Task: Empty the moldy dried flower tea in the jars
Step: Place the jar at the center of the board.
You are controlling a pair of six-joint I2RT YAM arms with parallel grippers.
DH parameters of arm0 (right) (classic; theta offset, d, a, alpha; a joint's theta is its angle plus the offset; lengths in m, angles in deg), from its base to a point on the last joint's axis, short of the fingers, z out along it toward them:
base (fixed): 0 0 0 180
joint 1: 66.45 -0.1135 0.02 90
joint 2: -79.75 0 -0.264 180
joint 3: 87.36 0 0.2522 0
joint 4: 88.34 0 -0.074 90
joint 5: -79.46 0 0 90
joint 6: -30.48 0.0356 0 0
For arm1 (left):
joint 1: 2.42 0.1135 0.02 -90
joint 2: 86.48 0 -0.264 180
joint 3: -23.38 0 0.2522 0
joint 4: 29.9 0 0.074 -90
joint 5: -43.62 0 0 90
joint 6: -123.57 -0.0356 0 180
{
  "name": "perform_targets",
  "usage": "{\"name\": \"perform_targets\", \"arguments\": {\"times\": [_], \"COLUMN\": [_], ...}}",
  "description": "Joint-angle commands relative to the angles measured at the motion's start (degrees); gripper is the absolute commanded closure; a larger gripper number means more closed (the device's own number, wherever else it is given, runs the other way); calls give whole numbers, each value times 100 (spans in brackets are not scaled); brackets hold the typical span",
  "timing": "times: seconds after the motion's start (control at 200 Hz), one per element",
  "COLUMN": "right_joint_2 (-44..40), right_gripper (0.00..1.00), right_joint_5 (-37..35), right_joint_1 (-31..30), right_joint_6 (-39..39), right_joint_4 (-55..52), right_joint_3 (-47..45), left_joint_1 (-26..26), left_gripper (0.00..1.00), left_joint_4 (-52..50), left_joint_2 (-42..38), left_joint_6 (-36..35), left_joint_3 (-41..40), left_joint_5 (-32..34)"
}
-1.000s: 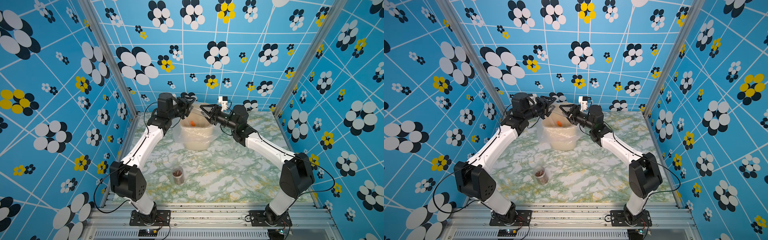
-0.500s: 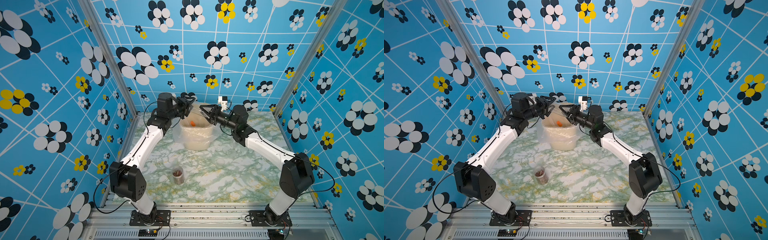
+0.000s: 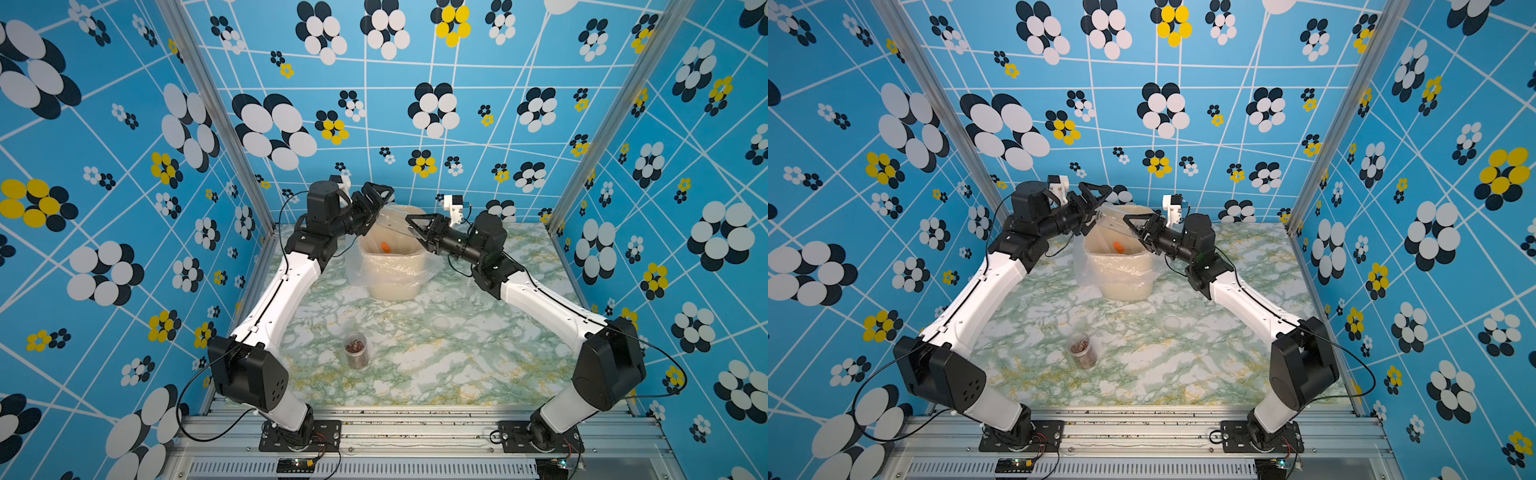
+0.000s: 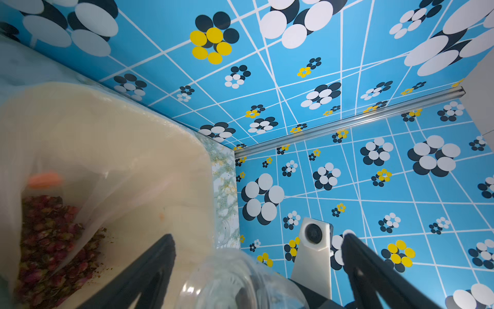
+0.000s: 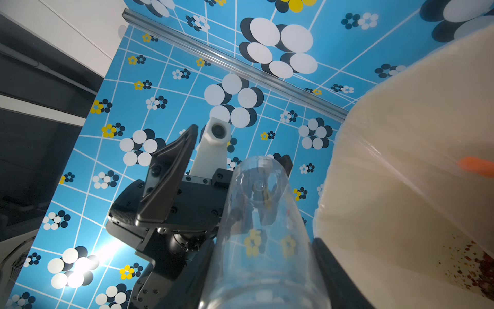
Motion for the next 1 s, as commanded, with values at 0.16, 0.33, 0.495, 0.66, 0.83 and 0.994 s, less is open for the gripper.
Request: {"name": "perform_targets", "arguments": {"times": [0.16, 0.33, 0.495, 0.66, 0.83, 0.994], "right_joint_2": [-1153, -1673, -1940, -2047, -1789, -1348], "right_gripper": [69, 71, 71, 72, 72, 73], "right_joint_5": [-447, -812, -1168, -1506, -1897, -2167], "right_joint_1": [203, 233, 233, 233, 233, 234], "right_joint_6": [-1780, -3017, -3818, -4311, -4623, -4721], "right_joint_4": [-2038, -3878, -5465, -6605, -7396, -7691], "right_joint_3": [-107, 180, 572, 800, 867, 808], "left_joint_1": [143, 134, 98, 69, 61, 66], "left_gripper": [1, 0, 0, 0, 0, 1], "left_joint_4": [-1170, -1331, -1439, -1405, -1402, -1258], "left_joint_2": [-932, -1550, -2135, -2768, -3099, -3079], "left_joint_6": [-2559, -3636, -4414, -4923, -5052, -5076], "left_joint_3": [65, -591, -1394, -2248, -2886, -3280], "left_joint_5": [1152, 1573, 1685, 1835, 1814, 1605]}}
